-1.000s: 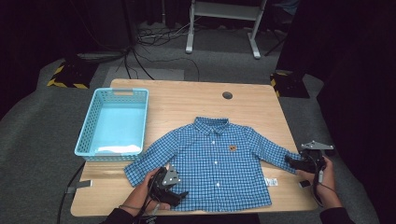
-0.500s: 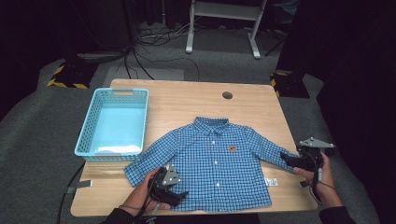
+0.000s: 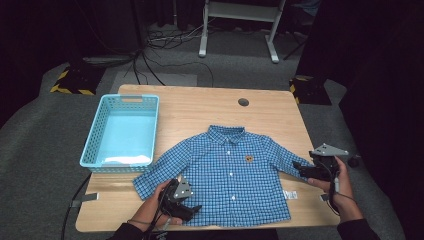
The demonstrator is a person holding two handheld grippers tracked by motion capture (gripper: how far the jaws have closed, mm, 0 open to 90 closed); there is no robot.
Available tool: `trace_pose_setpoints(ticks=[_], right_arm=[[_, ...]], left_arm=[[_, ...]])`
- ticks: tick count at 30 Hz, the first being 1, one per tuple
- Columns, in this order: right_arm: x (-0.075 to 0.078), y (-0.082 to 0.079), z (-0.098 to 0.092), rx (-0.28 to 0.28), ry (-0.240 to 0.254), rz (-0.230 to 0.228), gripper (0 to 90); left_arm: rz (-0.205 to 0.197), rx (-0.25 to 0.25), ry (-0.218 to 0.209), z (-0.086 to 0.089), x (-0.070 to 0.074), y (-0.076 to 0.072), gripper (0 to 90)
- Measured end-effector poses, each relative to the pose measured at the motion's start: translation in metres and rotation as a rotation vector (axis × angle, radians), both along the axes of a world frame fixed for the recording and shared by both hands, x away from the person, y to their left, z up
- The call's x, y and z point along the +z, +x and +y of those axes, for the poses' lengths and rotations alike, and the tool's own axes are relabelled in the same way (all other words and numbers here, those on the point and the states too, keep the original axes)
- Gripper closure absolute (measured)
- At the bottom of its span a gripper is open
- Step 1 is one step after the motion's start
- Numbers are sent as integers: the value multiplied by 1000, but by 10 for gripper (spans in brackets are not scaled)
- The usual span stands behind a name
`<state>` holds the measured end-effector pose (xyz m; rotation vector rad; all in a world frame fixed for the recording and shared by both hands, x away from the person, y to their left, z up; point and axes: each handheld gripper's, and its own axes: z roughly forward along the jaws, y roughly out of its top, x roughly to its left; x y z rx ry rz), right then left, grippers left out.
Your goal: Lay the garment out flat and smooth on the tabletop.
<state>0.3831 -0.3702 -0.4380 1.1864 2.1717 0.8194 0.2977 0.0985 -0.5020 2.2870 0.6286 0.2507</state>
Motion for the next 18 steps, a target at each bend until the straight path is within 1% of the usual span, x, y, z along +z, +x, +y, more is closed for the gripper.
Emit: trace_pose_setpoints(ticks=[1,2,6,8,9,11,18], right_arm=[[2,1,2,1,-1,-8,223],[4,1,5,5,9,-11,223],[9,2,17,37,8,-24,223],[11,1,24,55,-19,-30,217],[12,0,28,63,-25,-35,217],[13,0,35,82,-9,-41,218],[15,-3,59,156,-12,-40,213]], left_arm=[[-2,-1,2,0,0,0,197],[-2,-1,2,0,0,0,197],[-2,-1,1,0,0,0,197],[0,0,0,0,0,0,197],[0,0,0,0,0,0,197],[1,0,1,0,0,0,197],[0,0,0,0,0,0,197]])
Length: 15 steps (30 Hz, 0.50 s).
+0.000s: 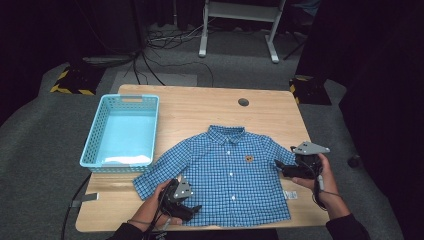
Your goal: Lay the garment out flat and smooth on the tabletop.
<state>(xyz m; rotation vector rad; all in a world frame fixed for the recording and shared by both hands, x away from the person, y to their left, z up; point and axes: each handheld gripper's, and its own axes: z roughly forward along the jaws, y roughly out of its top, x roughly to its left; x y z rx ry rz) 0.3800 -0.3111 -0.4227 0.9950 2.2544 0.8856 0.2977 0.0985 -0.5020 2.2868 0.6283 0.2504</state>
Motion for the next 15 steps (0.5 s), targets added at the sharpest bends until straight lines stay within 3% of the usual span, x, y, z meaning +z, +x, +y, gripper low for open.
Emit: trace_pose_setpoints(ticks=[7,15], right_arm=[[0,-9,20,83,-9,-1,200],[-3,-29,27,167,10,4,193]], left_arm=[[-1,0,2,0,0,0,197],[-1,2,2,0,0,0,196]])
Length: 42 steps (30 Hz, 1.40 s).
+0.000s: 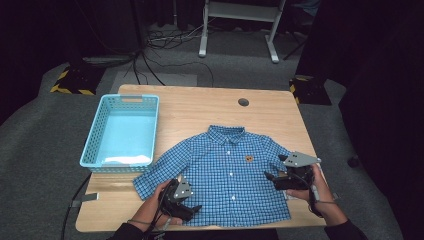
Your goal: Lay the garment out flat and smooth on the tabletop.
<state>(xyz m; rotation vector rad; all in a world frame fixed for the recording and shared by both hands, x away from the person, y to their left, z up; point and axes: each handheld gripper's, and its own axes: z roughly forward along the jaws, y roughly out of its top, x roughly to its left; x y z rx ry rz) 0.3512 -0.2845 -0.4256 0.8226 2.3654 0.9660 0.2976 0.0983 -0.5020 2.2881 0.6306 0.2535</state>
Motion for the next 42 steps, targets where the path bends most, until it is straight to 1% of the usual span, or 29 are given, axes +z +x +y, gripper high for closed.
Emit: trace_pose_setpoints(ticks=[1,3,5,7,10,14,18,20,21,25,26,30,32,33,34,37,40,42], right_arm=[[-1,-2,1,9,4,4,193],[-3,-5,2,24,-9,2,190],[-6,-8,3,31,-15,10,190],[-9,-10,4,44,-39,12,192],[-14,-14,4,46,-63,12,193],[-22,-17,-2,46,-61,25,189],[-33,-20,-8,44,-72,48,180],[-39,-21,-12,40,-94,53,178],[-41,-21,-14,36,-95,58,175],[-50,-22,-23,17,-67,78,168],[-53,-23,-25,16,-68,87,168],[-61,-25,-31,22,-67,97,168],[-67,-27,-36,15,-44,101,156],[-68,-28,-38,2,-21,106,153],[-69,-28,-41,-1,-8,114,152],[-71,-30,-47,-13,15,110,148],[-73,-31,-53,-32,42,118,146],[-75,-32,-57,-37,70,122,144]], left_arm=[[2,1,0,0,0,0,195],[2,0,1,0,0,0,194],[2,-1,1,0,0,0,193],[2,0,2,-1,0,1,192],[1,0,1,-1,0,0,192],[1,-1,0,0,0,1,192],[2,-2,1,0,0,1,192],[1,-4,1,0,0,1,192],[1,-4,-1,0,0,1,192],[0,-2,-2,0,0,0,192],[-2,-2,-1,0,0,1,192],[0,-2,-2,0,0,1,192],[0,-2,-3,0,0,1,192],[-2,-3,-2,0,0,1,192],[-2,-2,-2,0,0,1,192],[-1,-1,-2,0,0,0,192],[-2,-2,-5,0,-1,0,192],[-2,-2,-5,0,-1,0,192]])
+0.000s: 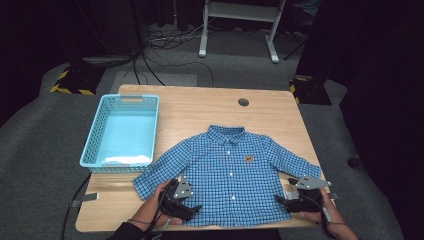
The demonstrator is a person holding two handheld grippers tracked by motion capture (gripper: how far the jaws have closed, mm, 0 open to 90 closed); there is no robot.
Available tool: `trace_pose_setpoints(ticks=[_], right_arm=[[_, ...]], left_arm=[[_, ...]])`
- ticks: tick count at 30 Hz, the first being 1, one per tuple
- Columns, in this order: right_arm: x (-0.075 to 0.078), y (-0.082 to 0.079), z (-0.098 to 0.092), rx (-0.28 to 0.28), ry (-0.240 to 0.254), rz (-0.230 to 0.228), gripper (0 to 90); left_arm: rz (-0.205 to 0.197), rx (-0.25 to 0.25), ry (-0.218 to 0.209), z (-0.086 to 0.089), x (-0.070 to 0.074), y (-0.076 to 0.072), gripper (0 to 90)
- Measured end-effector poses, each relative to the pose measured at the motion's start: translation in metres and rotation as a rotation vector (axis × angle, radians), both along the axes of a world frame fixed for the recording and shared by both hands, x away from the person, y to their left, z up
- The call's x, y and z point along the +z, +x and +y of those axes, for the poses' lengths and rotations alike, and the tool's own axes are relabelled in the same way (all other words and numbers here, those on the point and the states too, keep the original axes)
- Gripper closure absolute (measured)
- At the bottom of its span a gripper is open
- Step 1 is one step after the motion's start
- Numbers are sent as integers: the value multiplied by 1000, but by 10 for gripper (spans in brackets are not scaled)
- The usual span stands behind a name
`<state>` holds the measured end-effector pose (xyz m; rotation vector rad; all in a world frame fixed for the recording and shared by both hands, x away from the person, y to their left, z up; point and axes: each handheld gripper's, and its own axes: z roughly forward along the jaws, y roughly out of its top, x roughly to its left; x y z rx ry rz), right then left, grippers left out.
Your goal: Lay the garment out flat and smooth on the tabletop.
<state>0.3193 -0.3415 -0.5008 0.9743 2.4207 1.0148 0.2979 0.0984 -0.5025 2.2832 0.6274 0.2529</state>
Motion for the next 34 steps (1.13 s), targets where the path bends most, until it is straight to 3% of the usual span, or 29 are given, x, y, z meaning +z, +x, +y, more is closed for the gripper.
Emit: trace_pose_setpoints(ticks=[2,34], right_arm=[[-2,1,-5,-18,39,29,144],[-2,2,-7,-6,35,27,141]], left_arm=[[0,0,0,0,0,0,192],[2,-13,-1,0,0,1,191]])
